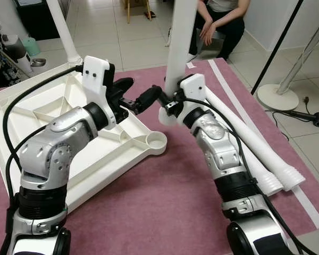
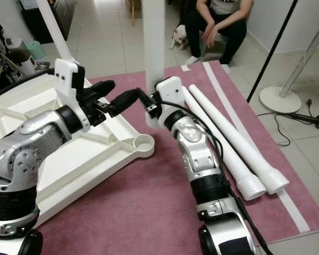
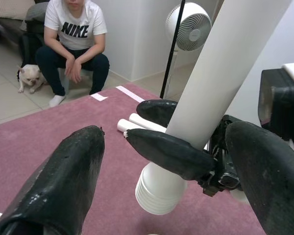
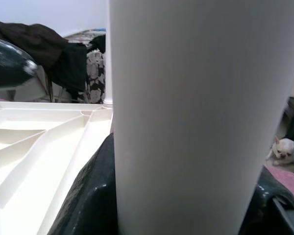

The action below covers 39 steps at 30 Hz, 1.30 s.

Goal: Building children table

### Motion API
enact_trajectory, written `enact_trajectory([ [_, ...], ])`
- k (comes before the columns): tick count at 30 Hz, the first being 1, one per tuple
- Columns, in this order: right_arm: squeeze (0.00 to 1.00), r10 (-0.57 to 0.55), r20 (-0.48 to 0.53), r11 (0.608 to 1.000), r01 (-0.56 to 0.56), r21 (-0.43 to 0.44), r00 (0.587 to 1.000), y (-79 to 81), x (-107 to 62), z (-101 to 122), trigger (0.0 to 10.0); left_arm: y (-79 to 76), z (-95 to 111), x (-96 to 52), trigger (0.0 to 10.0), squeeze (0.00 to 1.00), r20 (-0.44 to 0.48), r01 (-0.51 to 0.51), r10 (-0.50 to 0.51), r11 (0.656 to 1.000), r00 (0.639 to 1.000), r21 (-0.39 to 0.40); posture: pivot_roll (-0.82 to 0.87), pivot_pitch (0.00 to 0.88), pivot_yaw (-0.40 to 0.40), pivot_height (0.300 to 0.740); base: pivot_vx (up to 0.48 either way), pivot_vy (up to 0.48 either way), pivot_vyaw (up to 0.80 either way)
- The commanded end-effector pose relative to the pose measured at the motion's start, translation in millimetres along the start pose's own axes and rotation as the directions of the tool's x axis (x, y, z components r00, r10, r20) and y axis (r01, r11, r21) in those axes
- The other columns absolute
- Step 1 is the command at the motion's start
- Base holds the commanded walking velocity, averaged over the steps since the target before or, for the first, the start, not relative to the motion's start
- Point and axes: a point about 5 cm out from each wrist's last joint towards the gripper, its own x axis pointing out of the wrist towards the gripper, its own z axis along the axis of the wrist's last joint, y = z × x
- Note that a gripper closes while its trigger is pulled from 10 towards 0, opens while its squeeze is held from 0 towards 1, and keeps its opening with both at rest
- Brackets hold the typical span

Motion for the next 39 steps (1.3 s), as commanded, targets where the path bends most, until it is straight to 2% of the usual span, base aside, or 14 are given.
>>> enact_trajectory([
  [1, 0.0, 0.03, 0.027, 0.999, -0.03, 0.021, 0.999, -2.3, -3.9, 7, 10.0, 17.7, -9, -6.2, 10.0, 0.0, -0.072, -0.1, 0.105, 0.992, 0.992, 0.075, 0.03, 0.0, 0.084, 0.74, 0.0, 0.0, 0.0],
  [4, 0.0, 0.073, 0.028, 0.996, -0.074, 0.038, 0.997, -3.3, -8.5, 8, 10.0, 22.5, -32, -17.5, 10.0, 0.0, -0.251, -0.032, 0.106, 0.959, 0.962, 0.281, 0.03, 0.0, 0.085, 0.74, 0.0, 0.0, 0.0],
  [5, 0.0, 0.122, 0.034, 0.991, -0.124, 0.055, 0.992, -0.8, -10.3, 10, 10.0, 19.6, -59, -30.0, 10.0, 0.0, -0.423, 0.106, 0.078, 0.913, 0.903, 0.393, 0.03, 0.0, 0.084, 0.74, 0.0, 0.0, 0.0],
  [12, 0.0, 0.191, 0.042, 0.976, -0.194, 0.1, 0.981, 9.9, -10.5, 13, 10.0, 5.9, -102, -44.8, 10.0, 0.0, -0.567, 0.183, 0.012, 0.941, 0.824, 0.286, 0.03, 0.0, 0.077, 0.74, 0.0, 0.0, 0.0],
  [18, 0.0, 0.205, 0.029, 0.971, -0.207, 0.117, 0.978, 17.0, -10.2, 9, 10.0, -6.4, -116, -40.1, 10.0, 0.0, -0.565, 0.157, 0.004, 0.959, 0.825, 0.236, 0.03, 0.0, 0.071, 0.74, 0.0, 0.0, 0.0],
  [23, 0.0, 0.217, 0.02, 0.967, -0.218, 0.133, 0.976, 19.3, -6.7, 7, 10.0, -5.7, -127, -42.4, 10.0, 0.0, -0.587, 0.197, 0.037, 0.923, 0.809, 0.331, 0.03, 0.0, 0.065, 0.74, 0.0, 0.0, 0.0],
  [24, 0.0, 0.217, 0.017, 0.966, -0.217, 0.137, 0.976, 19.4, -5.6, 7, 10.0, -4.9, -130, -43.6, 7.3, 0.0, -0.594, 0.205, 0.045, 0.915, 0.803, 0.347, 0.04, 0.0, 0.062, 0.74, 0.0, 0.0, 0.0],
  [26, 0.0, 0.217, 0.015, 0.966, -0.217, 0.139, 0.976, 19.4, -5.0, 6, 10.0, -4.5, -131, -44.3, 7.3, 0.0, -0.598, 0.209, 0.048, 0.912, 0.8, 0.354, 0.04, 0.0, 0.062, 0.74, 0.0, 0.0, 0.0],
  [27, 0.0, 0.22, 0.014, 0.965, -0.219, 0.142, 0.975, 20.7, -3.9, 6, 10.0, -2.2, -135, -43.1, 4.5, 0.0, -0.598, 0.192, 0.075, 0.908, 0.798, 0.371, 0.04, 0.0, 0.062, 0.74, 0.0, 0.0, 0.0],
  [28, 0.0, 0.22, 0.014, 0.965, -0.219, 0.142, 0.975, 20.7, -3.9, 6, 10.0, -2.2, -135, -43.1, 4.5, 0.0, -0.598, 0.192, 0.075, 0.908, 0.798, 0.371, 0.04, 0.0, 0.062, 0.74, 0.0, 0.0, 0.0],
  [29, 0.0, 0.224, 0.016, 0.964, -0.224, 0.147, 0.974, 22.1, -3.1, 6, 10.0, 1.0, -137, -40.3, 1.9, 0.0, -0.594, 0.164, 0.107, 0.909, 0.797, 0.384, 0.04, 0.0, 0.06, 0.74, 0.0, 0.0, 0.0],
  [30, 0.0, 0.227, 0.018, 0.962, -0.227, 0.149, 0.974, 23.1, -2.5, 6, 10.0, 3.2, -139, -38.2, 1.9, 0.0, -0.591, 0.144, 0.129, 0.908, 0.796, 0.393, 0.04, 0.0, 0.06, 0.74, 0.0, 0.0, 0.0],
  [31, 0.0, 0.229, 0.019, 0.962, -0.229, 0.151, 0.973, 24.0, -2.2, 6, 10.0, 4.9, -140, -35.7, 0.2, 0.0, -0.589, 0.13, 0.146, 0.908, 0.795, 0.399, 0.04, 0.0, 0.06, 0.74, 0.0, 0.0, 0.0],
  [39, 0.0, 0.231, 0.016, 0.961, -0.23, 0.154, 0.973, 25.5, -2.1, 6, 10.0, 6.0, -139, -30.3, 0.0, 0.0, -0.583, 0.124, 0.124, 0.922, 0.803, 0.368, 0.04, 0.0, 0.068, 0.74, 0.0, 0.0, 0.0],
])
